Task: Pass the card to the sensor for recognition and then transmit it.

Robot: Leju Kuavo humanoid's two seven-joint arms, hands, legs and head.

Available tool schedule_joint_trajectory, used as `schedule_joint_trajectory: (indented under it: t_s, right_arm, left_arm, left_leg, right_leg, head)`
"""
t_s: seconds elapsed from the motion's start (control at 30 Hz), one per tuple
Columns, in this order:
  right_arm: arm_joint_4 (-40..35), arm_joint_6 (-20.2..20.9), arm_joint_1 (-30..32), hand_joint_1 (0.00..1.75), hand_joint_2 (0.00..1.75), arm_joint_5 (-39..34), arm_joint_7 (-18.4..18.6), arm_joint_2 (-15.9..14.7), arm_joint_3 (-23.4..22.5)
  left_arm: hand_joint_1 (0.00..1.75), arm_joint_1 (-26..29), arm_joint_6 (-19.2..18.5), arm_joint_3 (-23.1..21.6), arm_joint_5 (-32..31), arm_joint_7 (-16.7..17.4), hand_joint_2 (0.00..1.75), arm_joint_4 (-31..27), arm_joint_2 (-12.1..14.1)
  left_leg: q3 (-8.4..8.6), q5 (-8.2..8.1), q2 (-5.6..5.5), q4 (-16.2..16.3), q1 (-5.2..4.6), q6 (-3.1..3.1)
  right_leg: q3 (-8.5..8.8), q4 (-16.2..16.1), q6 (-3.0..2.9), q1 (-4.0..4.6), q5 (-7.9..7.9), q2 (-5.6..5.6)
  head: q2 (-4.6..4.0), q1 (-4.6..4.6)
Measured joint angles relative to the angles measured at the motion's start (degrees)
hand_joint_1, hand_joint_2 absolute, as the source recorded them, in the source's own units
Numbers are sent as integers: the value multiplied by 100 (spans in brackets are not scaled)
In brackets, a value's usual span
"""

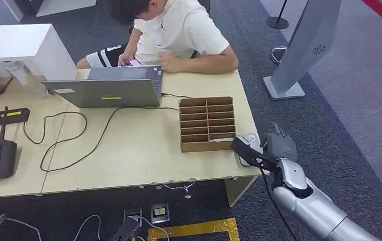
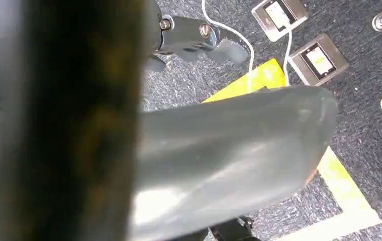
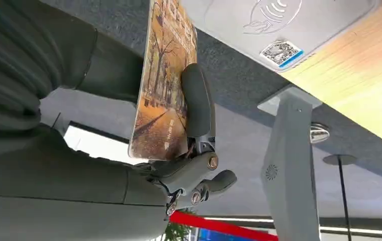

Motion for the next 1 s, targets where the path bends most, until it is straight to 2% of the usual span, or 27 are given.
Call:
schedule_joint_trajectory:
  t_s: [0.2, 0.27, 0.33, 0.53, 1.0]
  right_arm:
    - [7, -116, 2, 175, 175, -102, 0, 48, 11]
    - [7, -244, -24, 175, 175, -285, 0, 59, 50]
    - [7, -378, -111, 175, 175, -411, 0, 85, 164]
    - [7, -417, -192, 175, 175, -468, 0, 148, 341]
    - [48, -426, -233, 175, 175, -662, -2, 199, 612]
  left_arm:
    - [0, 1, 0, -2, -70, 28, 0, 0, 0]
    - [0, -75, 0, -78, 242, 279, 0, -7, 58]
    - [0, -219, 0, -398, 599, 446, 0, -64, 258]
    - [0, -434, 4, -896, 765, 452, 0, -109, 542]
    - [0, -487, 2, -1071, 654, 483, 0, -125, 625]
  left_leg:
    - [0, 0, 0, 0, 0, 0]
    - [-2, 0, -1, 0, 0, 0]
    - [0, 1, -2, 0, 5, -1]
    - [1, 2, -1, 0, 7, -3]
    - [0, 1, -1, -1, 8, -3]
  right_leg:
    - [0, 0, 0, 0, 0, 0]
    - [-1, 0, 0, 0, 0, -2]
    - [1, 1, 0, 4, 0, -1]
    - [1, 3, -2, 7, 1, 0]
    - [0, 1, -2, 8, 1, 0]
  head:
    - [0, 0]
    - [0, 2]
    - [0, 2]
    - [0, 0]
    - [0, 2]
